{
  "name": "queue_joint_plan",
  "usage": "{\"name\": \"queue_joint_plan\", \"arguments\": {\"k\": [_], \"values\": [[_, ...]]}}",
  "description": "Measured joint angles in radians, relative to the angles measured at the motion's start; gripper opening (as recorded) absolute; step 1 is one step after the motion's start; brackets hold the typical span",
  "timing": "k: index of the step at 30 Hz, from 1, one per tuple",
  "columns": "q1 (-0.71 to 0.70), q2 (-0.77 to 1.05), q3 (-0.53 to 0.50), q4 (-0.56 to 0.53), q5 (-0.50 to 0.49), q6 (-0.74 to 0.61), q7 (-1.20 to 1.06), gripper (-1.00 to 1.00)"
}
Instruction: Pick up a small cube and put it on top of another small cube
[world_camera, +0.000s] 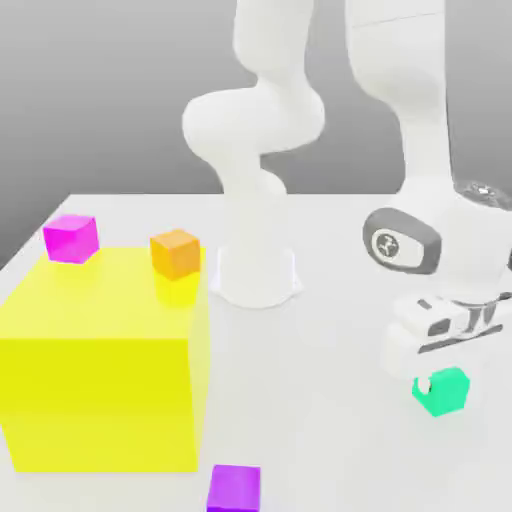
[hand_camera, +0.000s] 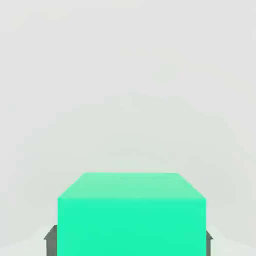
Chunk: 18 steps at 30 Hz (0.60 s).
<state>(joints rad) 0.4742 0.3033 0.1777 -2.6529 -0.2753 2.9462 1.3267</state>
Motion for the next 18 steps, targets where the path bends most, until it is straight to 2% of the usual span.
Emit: {"name": "queue_joint_plan", "arguments": {"k": [5,9,13,18], "values": [[-0.048,-0.171,0.079,-0.035,0.164,-0.131,-0.130,-1.00],[-0.117,-0.321,0.037,-0.042,0.251,-0.266,-0.344,-1.00],[-0.171,-0.466,-0.044,-0.045,0.271,-0.405,-0.542,-1.00],[-0.244,-0.643,-0.161,-0.048,0.244,-0.578,-0.756,-1.00]]}}
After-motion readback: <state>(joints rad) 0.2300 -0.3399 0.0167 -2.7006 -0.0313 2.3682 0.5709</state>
